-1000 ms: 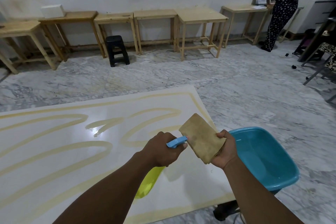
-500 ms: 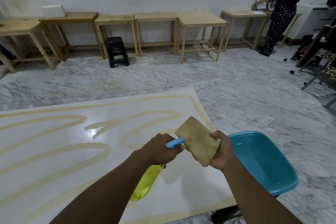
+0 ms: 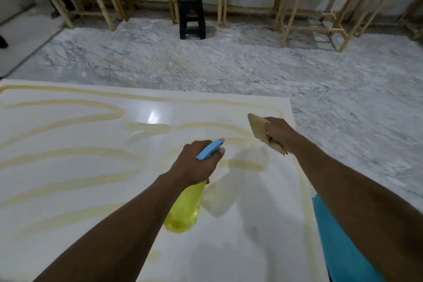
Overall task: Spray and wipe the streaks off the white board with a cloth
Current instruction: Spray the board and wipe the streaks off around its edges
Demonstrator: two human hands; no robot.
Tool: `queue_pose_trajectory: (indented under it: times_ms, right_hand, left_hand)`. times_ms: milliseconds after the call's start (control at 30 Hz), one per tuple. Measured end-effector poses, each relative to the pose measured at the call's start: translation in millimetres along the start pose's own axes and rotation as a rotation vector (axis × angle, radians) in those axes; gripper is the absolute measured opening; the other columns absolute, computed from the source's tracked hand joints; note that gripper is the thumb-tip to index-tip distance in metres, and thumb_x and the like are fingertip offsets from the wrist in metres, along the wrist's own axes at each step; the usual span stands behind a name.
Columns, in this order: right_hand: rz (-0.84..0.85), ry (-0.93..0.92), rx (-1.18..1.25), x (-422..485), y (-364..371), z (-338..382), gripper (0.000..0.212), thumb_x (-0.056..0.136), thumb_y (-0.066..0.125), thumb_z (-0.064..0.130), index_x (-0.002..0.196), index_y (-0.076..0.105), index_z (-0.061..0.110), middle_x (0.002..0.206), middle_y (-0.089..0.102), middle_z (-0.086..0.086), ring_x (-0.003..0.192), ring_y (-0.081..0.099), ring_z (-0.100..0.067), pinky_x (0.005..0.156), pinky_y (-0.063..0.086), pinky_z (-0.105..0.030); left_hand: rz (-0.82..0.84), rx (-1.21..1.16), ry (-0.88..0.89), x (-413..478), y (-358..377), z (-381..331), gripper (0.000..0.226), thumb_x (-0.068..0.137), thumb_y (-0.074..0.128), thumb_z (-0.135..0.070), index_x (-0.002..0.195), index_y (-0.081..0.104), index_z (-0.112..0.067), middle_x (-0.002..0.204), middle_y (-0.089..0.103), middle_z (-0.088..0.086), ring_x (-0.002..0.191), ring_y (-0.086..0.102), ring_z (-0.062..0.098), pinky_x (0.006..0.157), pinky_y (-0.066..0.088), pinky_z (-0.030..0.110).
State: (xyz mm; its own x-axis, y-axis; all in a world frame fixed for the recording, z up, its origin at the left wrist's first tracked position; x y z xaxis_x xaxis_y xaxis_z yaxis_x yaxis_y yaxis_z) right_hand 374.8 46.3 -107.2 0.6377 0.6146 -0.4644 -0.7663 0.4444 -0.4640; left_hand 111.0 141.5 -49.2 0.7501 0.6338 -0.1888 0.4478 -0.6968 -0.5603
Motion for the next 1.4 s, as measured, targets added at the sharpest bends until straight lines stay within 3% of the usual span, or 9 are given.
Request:
queue_pose_trajectory:
  times_ms: [100,200,467,733,1033,1133,1200,1300,1400]
  right_hand:
    - [-0.027,-0.193,-0.35,73.7,3.5,3.1,0.045,0.094,0.045,0.024,0.139,0.048,0.026,0.125,0.062,-0.013,0.102,0.064,-0.029,0.083,0.051,-0.038]
    - [0.162,-0.257,-0.764,116.7,32.7,-32.7,0.076,0.087,0.047,0.049,0.154,0.026,0.021,0.16,0.027,-0.008,0.145,0.028,-0.028,0.115,0.027,-0.047]
    - [0.061,-0.591,-0.957,146.3,56.1,-61.7,0.081,0.091,0.009,0.066,0.158,0.005,0.022,0.165,-0.003,0.004,0.152,-0.007,-0.019,0.121,0.004,-0.049]
    - [-0.034,-0.72,-0.787,111.5,67.4,-90.3,0.059,0.097,0.021,0.034,0.152,0.031,0.014,0.16,0.028,-0.007,0.149,0.014,-0.021,0.122,0.015,-0.043]
    - [0.022,-0.789,-0.674,-108.7,152.8,-174.7,0.066,0.085,0.047,0.01,0.15,0.034,0.017,0.157,0.032,-0.002,0.149,0.022,-0.018,0.123,0.011,-0.032]
    - [0.062,-0.668,-0.482,-167.4,172.1,-183.1,0.061,0.086,0.053,0.005,0.144,0.045,0.023,0.15,0.045,-0.004,0.141,0.038,-0.021,0.117,0.021,-0.017]
    - [0.038,-0.373,-0.094,-193.7,157.7,-173.8,0.039,0.099,0.046,0.015,0.13,0.056,0.036,0.132,0.063,-0.008,0.12,0.06,-0.026,0.093,0.041,-0.006]
    - [0.171,0.205,0.873,-197.0,149.7,-177.4,0.031,0.101,0.052,0.028,0.121,0.067,0.009,0.125,0.064,-0.023,0.109,0.062,-0.036,0.087,0.054,-0.037]
    - [0.346,0.309,1.197,-191.8,142.6,-146.8,0.061,0.078,0.08,0.031,0.126,0.063,-0.002,0.126,0.062,-0.027,0.108,0.063,-0.039,0.088,0.054,-0.048]
  left_hand:
    - [-0.078,-0.01,-0.027,27.8,-2.7,0.2,0.023,0.104,0.061,-0.037,0.111,0.075,-0.021,0.085,0.076,0.009,0.071,0.074,0.022,0.059,0.05,0.008]
    - [-0.099,-0.049,-0.038,46.5,1.8,2.5,0.02,0.103,0.062,-0.036,0.111,0.074,-0.022,0.088,0.075,0.011,0.067,0.076,0.022,0.056,0.057,0.017]
    - [-0.094,-0.098,-0.073,68.5,16.4,6.8,0.029,0.103,0.062,-0.031,0.115,0.074,-0.008,0.09,0.073,0.02,0.067,0.071,0.028,0.051,0.052,0.013]
    - [-0.065,-0.104,-0.068,50.2,27.3,16.1,0.033,0.103,0.062,-0.033,0.115,0.071,-0.004,0.092,0.072,0.023,0.062,0.071,0.028,0.051,0.053,0.015]
    - [-0.05,-0.169,0.008,-52.9,18.6,22.4,0.018,0.103,0.062,-0.033,0.106,0.064,-0.051,0.093,0.072,0.024,0.05,0.069,0.022,0.051,0.057,0.021]
    - [-0.054,-0.177,0.013,-95.9,14.5,28.9,0.015,0.104,0.063,-0.033,0.105,0.066,-0.047,0.092,0.071,0.026,0.047,0.066,0.021,0.049,0.057,0.024]
    - [-0.052,-0.198,-0.002,-122.6,10.9,33.4,0.013,0.103,0.063,-0.034,0.102,0.066,-0.047,0.094,0.071,0.026,0.046,0.066,0.019,0.048,0.057,0.025]
    - [-0.034,-0.226,-0.021,-137.8,3.2,36.8,0.021,0.103,0.063,-0.035,0.103,0.063,-0.056,0.096,0.071,0.025,0.047,0.069,0.023,0.051,0.062,0.033]
    - [-0.033,-0.237,-0.001,-126.1,-8.3,28.9,0.02,0.104,0.063,-0.033,0.103,0.063,-0.053,0.098,0.07,0.029,0.046,0.065,0.021,0.047,0.058,0.028]
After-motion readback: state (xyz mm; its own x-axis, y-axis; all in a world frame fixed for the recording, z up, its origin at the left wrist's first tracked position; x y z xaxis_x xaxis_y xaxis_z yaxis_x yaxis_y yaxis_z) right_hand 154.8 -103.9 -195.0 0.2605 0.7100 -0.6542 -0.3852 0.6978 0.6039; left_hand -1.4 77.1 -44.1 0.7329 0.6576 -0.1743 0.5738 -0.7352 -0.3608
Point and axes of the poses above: each hand's wrist, its own x-axis towards the middle knuckle, its own y-axis out of the palm, z = x × y, the point moved 7 cm from there along x, towards the middle knuckle
